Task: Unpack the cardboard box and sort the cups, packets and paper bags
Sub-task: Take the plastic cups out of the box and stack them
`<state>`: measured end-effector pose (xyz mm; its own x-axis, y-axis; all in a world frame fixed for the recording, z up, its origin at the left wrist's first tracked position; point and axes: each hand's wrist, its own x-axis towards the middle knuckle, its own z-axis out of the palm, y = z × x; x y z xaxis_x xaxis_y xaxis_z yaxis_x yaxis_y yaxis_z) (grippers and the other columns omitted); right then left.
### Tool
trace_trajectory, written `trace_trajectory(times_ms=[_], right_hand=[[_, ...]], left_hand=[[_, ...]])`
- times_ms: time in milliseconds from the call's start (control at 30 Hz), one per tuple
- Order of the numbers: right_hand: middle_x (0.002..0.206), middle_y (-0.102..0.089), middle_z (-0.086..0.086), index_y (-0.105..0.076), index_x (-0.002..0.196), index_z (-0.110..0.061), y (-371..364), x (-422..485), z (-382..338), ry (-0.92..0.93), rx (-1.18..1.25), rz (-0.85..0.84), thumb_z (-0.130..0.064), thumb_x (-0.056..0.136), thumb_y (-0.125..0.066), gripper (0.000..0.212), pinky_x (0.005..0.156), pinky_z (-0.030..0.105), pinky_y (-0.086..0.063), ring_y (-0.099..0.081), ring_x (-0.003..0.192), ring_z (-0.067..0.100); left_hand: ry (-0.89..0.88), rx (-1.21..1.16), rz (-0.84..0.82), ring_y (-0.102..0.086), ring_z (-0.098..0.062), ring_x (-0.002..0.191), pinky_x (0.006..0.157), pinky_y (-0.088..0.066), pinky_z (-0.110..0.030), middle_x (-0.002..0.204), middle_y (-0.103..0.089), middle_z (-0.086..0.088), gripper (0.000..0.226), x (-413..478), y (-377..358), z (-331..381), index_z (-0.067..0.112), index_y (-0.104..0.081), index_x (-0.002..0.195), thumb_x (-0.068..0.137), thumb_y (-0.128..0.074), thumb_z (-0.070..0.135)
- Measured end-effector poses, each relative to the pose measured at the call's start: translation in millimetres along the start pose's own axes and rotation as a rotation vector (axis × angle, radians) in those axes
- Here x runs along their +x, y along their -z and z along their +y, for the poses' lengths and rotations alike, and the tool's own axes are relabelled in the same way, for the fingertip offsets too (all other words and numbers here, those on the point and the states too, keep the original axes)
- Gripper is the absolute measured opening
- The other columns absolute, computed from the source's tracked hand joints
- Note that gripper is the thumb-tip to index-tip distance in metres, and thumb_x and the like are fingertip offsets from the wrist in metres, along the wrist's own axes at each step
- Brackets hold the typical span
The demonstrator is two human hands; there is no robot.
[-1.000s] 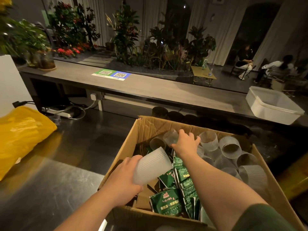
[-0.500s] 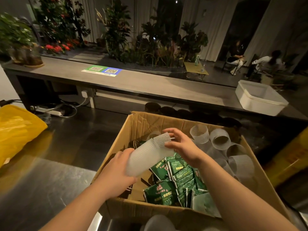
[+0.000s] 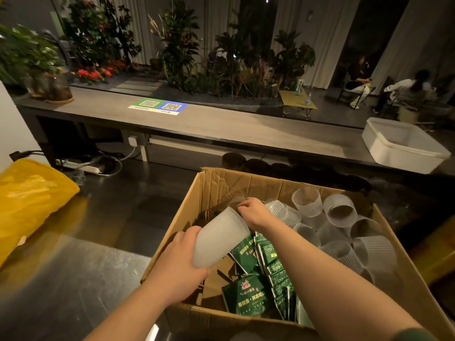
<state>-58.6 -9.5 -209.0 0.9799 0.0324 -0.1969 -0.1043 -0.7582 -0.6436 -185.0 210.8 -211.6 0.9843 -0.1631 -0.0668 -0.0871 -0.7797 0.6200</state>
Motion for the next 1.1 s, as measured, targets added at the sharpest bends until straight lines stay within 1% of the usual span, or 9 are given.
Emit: trace_trajectory(times_ms=[67,167,233,367,500,600,733,967,1100], right_hand=[[0.106,-0.063,0.020,-0.064,0.079,-0.002,-8,14,1,-0.075,-0.060,-0.111,-0.012,0.099,-0.044,0.029,0.086,0.049,-0.055,-0.063,0.091,0.032],[0.110,-0.064,0.017,-0.065,0.114,-0.003,-16,21,5,-0.182,-0.017,-0.140,-0.014,0.099,-0.050,0.024,0.090,0.047,-0.058,-0.065,0.096,0.033],[0.117,-0.067,0.014,-0.063,0.122,-0.001,-14,18,7,-0.162,-0.023,-0.022,-0.015,0.098,-0.053,0.030,0.092,0.043,-0.056,-0.065,0.103,0.031],[0.113,-0.071,0.002,-0.060,0.137,-0.012,8,-11,2,-0.084,0.245,0.271,-0.029,0.103,-0.053,0.039,0.076,0.035,-0.055,-0.063,0.082,0.014],[0.106,-0.069,0.002,-0.072,0.102,-0.017,35,-44,-9,-0.025,0.591,0.377,-0.035,0.102,-0.058,0.023,0.071,0.024,-0.044,-0.058,0.091,0.012],[0.109,-0.069,0.011,-0.072,0.096,-0.015,52,-73,-5,-0.076,0.757,0.267,-0.034,0.100,-0.062,0.022,0.061,0.026,-0.043,-0.057,0.086,0.022],[0.110,-0.066,0.016,-0.073,0.098,-0.009,46,-90,3,-0.036,0.560,0.158,-0.038,0.102,-0.058,0.034,0.059,0.028,-0.042,-0.052,0.080,0.022],[0.099,-0.062,0.004,-0.064,0.102,-0.015,20,-107,-1,0.036,0.347,0.027,-0.039,0.107,-0.046,0.031,0.076,0.032,-0.048,-0.056,0.084,0.015],[0.104,-0.064,0.001,-0.058,0.106,-0.020,16,-99,6,0.043,0.352,0.160,-0.035,0.107,-0.047,0.018,0.078,0.040,-0.054,-0.060,0.090,0.016]], left_hand=[[0.009,0.013,-0.008,-0.044,-0.008,0.116,0.098,-0.052,-0.031,0.129,-0.033,0.022,0.085,0,1,1,0.044,-0.024,0.141,0.080,-0.082,0.044],[0.011,0.013,-0.009,-0.043,-0.007,0.117,0.100,-0.051,-0.031,0.130,-0.032,0.022,0.085,-1,0,2,0.044,-0.024,0.142,0.080,-0.082,0.043],[0.007,0.011,-0.005,-0.043,-0.006,0.117,0.099,-0.051,-0.030,0.129,-0.032,0.022,0.084,0,0,2,0.045,-0.024,0.141,0.080,-0.082,0.043],[-0.011,-0.001,0.000,-0.045,-0.007,0.114,0.095,-0.052,-0.027,0.127,-0.033,0.023,0.084,-1,-1,0,0.046,-0.025,0.140,0.079,-0.083,0.045],[-0.031,-0.024,-0.001,-0.043,-0.005,0.115,0.096,-0.049,-0.027,0.127,-0.032,0.024,0.086,-1,4,-3,0.045,-0.025,0.142,0.079,-0.083,0.042],[-0.072,-0.050,-0.012,-0.043,-0.005,0.116,0.097,-0.048,-0.028,0.128,-0.030,0.024,0.088,-4,5,4,0.044,-0.024,0.144,0.079,-0.083,0.040],[-0.122,-0.054,-0.012,-0.043,-0.005,0.117,0.096,-0.046,-0.026,0.128,-0.029,0.026,0.088,-6,7,9,0.045,-0.025,0.144,0.080,-0.084,0.037],[-0.151,-0.034,-0.035,-0.042,-0.003,0.117,0.098,-0.045,-0.026,0.127,-0.027,0.029,0.088,-8,6,9,0.048,-0.024,0.143,0.080,-0.084,0.036],[-0.110,-0.042,-0.011,-0.042,-0.006,0.117,0.100,-0.047,-0.031,0.126,-0.028,0.025,0.086,-9,6,9,0.046,-0.024,0.143,0.081,-0.083,0.033]])
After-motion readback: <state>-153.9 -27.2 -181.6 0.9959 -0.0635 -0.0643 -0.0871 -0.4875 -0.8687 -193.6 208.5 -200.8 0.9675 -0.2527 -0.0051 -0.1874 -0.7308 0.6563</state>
